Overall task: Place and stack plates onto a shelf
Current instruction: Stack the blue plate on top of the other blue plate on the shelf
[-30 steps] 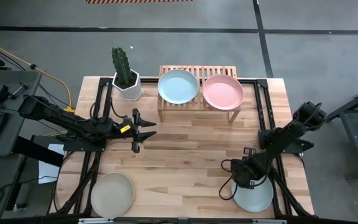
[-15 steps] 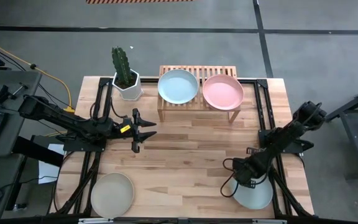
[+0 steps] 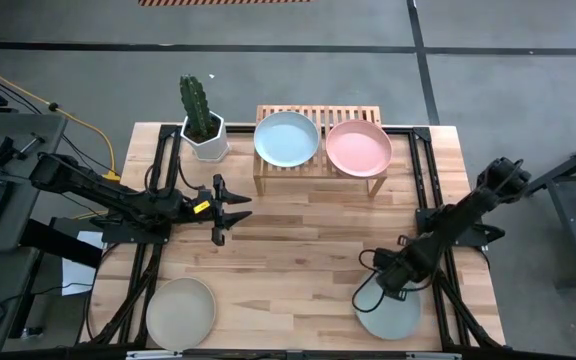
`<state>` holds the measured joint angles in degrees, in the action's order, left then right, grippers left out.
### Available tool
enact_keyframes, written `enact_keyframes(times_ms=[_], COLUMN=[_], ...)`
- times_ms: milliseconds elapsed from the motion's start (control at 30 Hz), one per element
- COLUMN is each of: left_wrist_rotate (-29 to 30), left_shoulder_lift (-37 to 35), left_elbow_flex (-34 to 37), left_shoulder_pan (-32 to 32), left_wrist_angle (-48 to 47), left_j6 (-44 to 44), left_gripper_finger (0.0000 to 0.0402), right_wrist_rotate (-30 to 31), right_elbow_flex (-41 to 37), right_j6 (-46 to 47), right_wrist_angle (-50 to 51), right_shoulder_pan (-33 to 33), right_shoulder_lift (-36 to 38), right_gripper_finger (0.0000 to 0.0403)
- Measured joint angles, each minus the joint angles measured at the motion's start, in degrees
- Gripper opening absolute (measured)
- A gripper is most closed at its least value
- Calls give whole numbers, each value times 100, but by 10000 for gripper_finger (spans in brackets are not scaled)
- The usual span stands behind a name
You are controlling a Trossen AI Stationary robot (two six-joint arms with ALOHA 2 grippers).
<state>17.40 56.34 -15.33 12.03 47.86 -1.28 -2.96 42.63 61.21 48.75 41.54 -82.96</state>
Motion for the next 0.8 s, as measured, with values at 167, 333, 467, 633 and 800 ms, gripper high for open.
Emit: enact_keyframes(times_ms=[167,333,467,633,800], left_wrist_rotate=[-1,-1,-1,-1,-2], left_shoulder_lift=[1,0,0,0,1], left_elbow_flex=[0,0,0,0,0], left_shoulder_pan=[0,0,0,0,0], left_wrist_angle=[2,0,1,2,2], left_j6=[0,0,0,0,0], left_gripper_finger=[154,154,154,154,154], right_wrist_rotate=[532,1130,1489,1845,1996], right_elbow_flex=[0,0,0,0,0], right_j6=[243,346,330,284,286], right_wrist_angle=[-192,-572,-897,-1093,-1475], right_shoulder_pan=[-100,-175,-259,-306,-304], right_shoulder_lift=[539,1078,1348,1430,1434], right_gripper_finger=[0,1,1,0,0])
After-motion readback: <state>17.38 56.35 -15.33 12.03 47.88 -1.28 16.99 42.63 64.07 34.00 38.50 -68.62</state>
